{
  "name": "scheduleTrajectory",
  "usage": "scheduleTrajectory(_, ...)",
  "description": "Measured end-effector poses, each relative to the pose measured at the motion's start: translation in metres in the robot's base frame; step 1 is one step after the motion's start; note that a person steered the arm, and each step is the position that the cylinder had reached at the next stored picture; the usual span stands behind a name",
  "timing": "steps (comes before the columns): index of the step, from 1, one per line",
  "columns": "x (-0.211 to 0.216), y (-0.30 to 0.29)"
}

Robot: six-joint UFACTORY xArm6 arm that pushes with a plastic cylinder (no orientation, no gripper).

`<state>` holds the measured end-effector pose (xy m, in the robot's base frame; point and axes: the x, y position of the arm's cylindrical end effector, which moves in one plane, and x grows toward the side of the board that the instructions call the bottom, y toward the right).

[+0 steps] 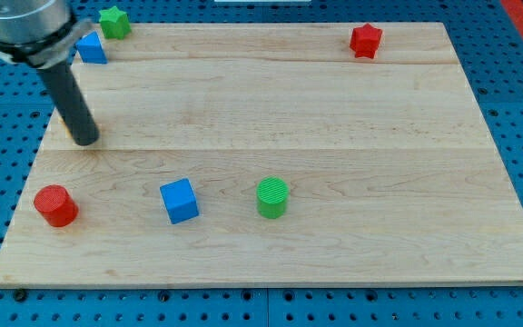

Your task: Place the yellow hexagon below the blue triangle

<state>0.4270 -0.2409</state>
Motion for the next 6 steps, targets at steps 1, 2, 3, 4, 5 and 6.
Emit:
scheduleTrajectory(1, -0.008, -0.017)
scheduleTrajectory(2, 0.012, -0.024)
scheduleTrajectory(3, -0.023, -0.013)
scheduleTrajectory(4, -0.034, -0.001)
scheduleTrajectory(5, -0.018, 0.104)
scheduleTrajectory(6, -0.033, 0.244)
